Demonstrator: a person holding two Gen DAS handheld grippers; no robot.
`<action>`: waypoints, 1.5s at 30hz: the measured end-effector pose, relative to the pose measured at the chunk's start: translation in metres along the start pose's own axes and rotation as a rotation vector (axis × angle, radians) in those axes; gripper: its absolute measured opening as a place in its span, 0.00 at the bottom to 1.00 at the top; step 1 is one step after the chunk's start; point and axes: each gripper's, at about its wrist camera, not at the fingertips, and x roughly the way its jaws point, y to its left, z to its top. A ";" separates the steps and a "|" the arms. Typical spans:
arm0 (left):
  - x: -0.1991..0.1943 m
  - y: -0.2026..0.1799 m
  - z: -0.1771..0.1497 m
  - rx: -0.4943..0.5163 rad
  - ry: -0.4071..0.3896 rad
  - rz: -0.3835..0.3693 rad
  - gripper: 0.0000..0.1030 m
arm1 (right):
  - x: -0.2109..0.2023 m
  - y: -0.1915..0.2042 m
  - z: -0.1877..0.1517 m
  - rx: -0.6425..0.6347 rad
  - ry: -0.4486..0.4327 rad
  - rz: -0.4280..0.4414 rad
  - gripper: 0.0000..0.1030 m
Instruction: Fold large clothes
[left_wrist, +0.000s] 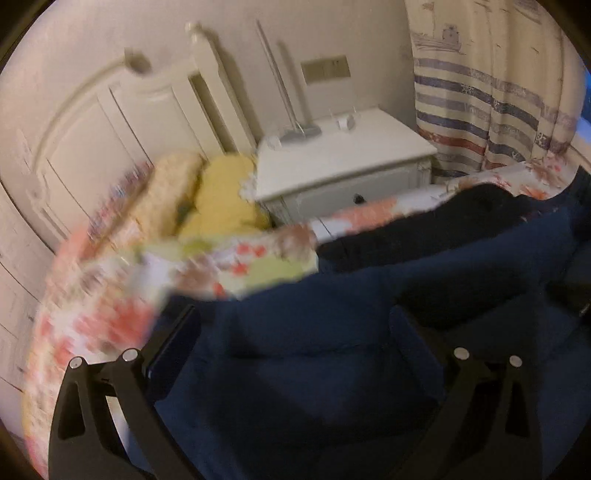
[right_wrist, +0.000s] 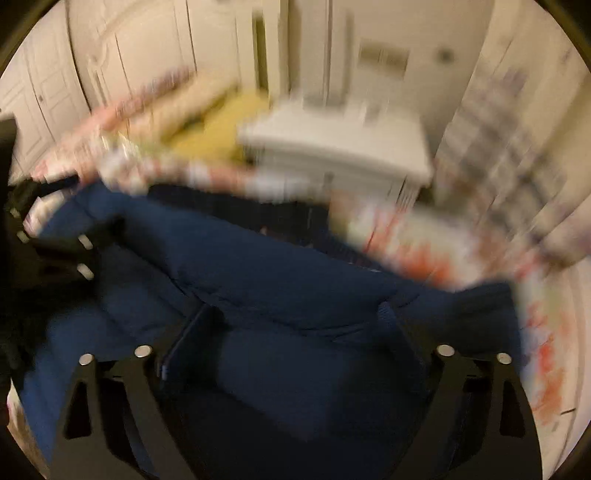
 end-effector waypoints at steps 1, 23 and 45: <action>0.001 0.001 -0.002 -0.004 -0.007 0.001 0.98 | 0.002 -0.001 -0.001 0.007 -0.004 0.010 0.86; 0.008 -0.005 -0.010 0.020 -0.023 0.017 0.98 | -0.049 -0.083 -0.023 0.315 -0.230 -0.129 0.87; -0.127 0.166 -0.206 -0.287 -0.041 -0.240 0.97 | -0.168 -0.075 -0.209 0.323 -0.244 0.127 0.90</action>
